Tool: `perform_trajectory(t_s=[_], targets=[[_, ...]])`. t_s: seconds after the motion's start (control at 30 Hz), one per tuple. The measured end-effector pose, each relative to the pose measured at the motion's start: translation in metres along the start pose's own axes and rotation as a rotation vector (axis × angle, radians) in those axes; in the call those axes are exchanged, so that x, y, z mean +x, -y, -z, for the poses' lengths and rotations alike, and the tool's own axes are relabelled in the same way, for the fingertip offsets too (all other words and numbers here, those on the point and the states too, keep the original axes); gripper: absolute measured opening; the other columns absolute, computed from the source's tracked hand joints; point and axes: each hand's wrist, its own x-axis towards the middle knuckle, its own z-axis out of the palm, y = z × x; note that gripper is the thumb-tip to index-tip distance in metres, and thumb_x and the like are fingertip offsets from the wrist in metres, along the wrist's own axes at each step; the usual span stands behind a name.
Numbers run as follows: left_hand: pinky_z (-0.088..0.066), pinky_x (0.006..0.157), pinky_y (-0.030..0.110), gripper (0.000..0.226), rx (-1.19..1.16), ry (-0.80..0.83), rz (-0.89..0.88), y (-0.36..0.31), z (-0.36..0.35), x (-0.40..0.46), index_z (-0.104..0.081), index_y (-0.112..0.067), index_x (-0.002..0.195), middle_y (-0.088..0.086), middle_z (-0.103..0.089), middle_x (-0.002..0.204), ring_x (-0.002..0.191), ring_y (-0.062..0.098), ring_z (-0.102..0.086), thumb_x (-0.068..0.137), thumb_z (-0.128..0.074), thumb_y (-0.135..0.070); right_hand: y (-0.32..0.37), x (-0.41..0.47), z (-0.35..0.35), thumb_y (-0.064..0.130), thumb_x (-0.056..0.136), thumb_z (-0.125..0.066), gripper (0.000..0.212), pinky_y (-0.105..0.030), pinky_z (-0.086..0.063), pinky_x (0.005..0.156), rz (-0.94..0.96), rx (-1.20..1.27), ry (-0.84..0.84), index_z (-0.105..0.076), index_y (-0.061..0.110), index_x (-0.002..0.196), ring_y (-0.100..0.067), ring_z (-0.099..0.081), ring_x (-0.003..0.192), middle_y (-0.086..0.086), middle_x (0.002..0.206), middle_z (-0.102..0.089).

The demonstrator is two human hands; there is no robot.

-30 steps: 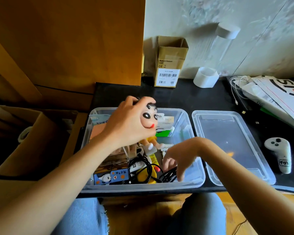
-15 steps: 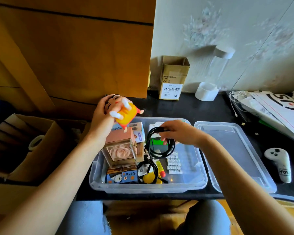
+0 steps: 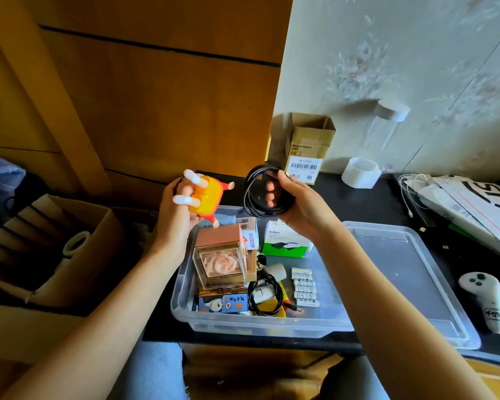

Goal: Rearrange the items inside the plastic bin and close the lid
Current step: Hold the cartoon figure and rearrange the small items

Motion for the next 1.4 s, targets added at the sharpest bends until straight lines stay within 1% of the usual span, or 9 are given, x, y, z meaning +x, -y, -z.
perform_trajectory(t_s=[0.17,0.3,0.43,0.57,0.77,0.97,1.07,1.23,1.4], targets=[[-0.054,0.058,0.023,0.014,-0.051,-0.052,-0.087,-0.008,0.009,0.000,-0.058,-0.039,0.098,-0.012,-0.066,0.096,0.089,0.006,-0.067,0.093,-0.045,-0.038,-0.024,0.006,0.001,0.022,0.094,-0.047,0.025,-0.022,-0.054,0.064,-0.142,0.189,0.042,-0.060,0.004,0.106,-0.013,-0.060,0.064,-0.007,0.078,-0.061],[-0.056,0.067,0.027,0.023,0.096,-0.008,-0.195,-0.016,0.012,-0.004,-0.064,-0.037,0.094,-0.017,-0.068,0.088,0.086,0.000,-0.065,0.082,-0.045,-0.044,-0.046,0.007,0.005,0.027,0.098,-0.046,0.024,-0.022,-0.048,0.067,-0.199,-0.602,-0.166,-0.065,0.013,0.097,-0.013,-0.058,0.067,-0.008,0.079,-0.063],[-0.054,0.082,0.027,0.052,0.192,0.149,-0.204,-0.014,0.003,-0.017,-0.053,-0.024,0.118,-0.009,-0.061,0.109,0.104,0.003,-0.061,0.072,-0.054,-0.047,-0.055,0.009,0.010,0.035,0.096,-0.048,0.036,-0.018,-0.030,0.046,-0.210,-1.284,-0.222,-0.066,0.006,0.108,-0.009,-0.041,0.049,-0.003,0.065,-0.053],[-0.043,0.077,0.005,0.070,0.405,0.303,-0.253,-0.004,-0.016,-0.031,-0.045,-0.027,0.129,-0.011,-0.054,0.118,0.099,-0.014,-0.052,0.069,-0.076,-0.047,-0.054,0.002,0.014,0.023,0.093,-0.056,0.017,-0.022,-0.056,0.056,-0.275,-0.875,-0.276,-0.059,0.013,0.107,-0.009,-0.061,0.052,-0.010,0.082,-0.064],[-0.041,0.081,0.002,0.060,0.421,0.213,-0.412,0.000,-0.025,-0.028,-0.046,-0.027,0.128,-0.003,-0.052,0.126,0.111,0.001,-0.051,0.076,-0.077,-0.030,-0.048,-0.008,0.029,-0.003,0.091,-0.053,0.020,-0.020,-0.057,0.072,-0.209,-0.452,-0.163,-0.061,0.000,0.109,-0.016,-0.069,0.077,-0.009,0.090,-0.069],[-0.048,0.091,0.026,0.060,0.588,0.186,-0.292,0.008,-0.024,-0.017,-0.045,-0.031,0.129,0.000,-0.049,0.130,0.113,0.012,-0.051,0.077,-0.074,-0.037,-0.046,-0.010,0.030,0.008,0.091,-0.057,0.010,-0.020,-0.058,0.068,-0.231,-0.675,-0.177,-0.065,0.013,0.088,-0.011,-0.067,0.067,-0.003,0.081,-0.068],[-0.052,0.088,0.041,0.062,0.539,0.185,-0.211,0.012,-0.023,-0.014,-0.044,-0.034,0.128,-0.003,-0.050,0.127,0.112,0.016,-0.053,0.075,-0.074,-0.044,-0.042,-0.019,0.052,0.014,0.091,-0.057,0.014,-0.015,-0.054,0.052,-0.364,-1.103,-0.255,-0.068,0.006,0.088,-0.010,-0.061,0.058,-0.009,0.082,-0.070],[-0.054,0.068,0.018,0.061,0.277,0.125,-0.210,0.024,-0.026,-0.026,-0.043,-0.038,0.124,-0.012,-0.053,0.116,0.103,0.006,-0.057,0.071,-0.073,-0.045,-0.068,-0.043,0.081,0.017,0.085,-0.068,0.033,-0.015,-0.053,0.054,-0.942,-1.605,0.060,-0.063,-0.008,0.107,-0.017,-0.069,0.072,-0.018,0.105,-0.069],[-0.053,0.071,0.016,0.061,0.239,0.089,-0.222,0.029,-0.026,-0.028,-0.044,-0.039,0.124,-0.013,-0.055,0.118,0.102,0.000,-0.058,0.070,-0.072,-0.047,-0.083,-0.036,0.080,0.024,0.083,-0.068,0.023,-0.015,-0.044,0.054,-0.819,-1.777,0.097,-0.059,0.012,0.065,-0.004,-0.051,0.048,0.004,0.060,-0.057]])
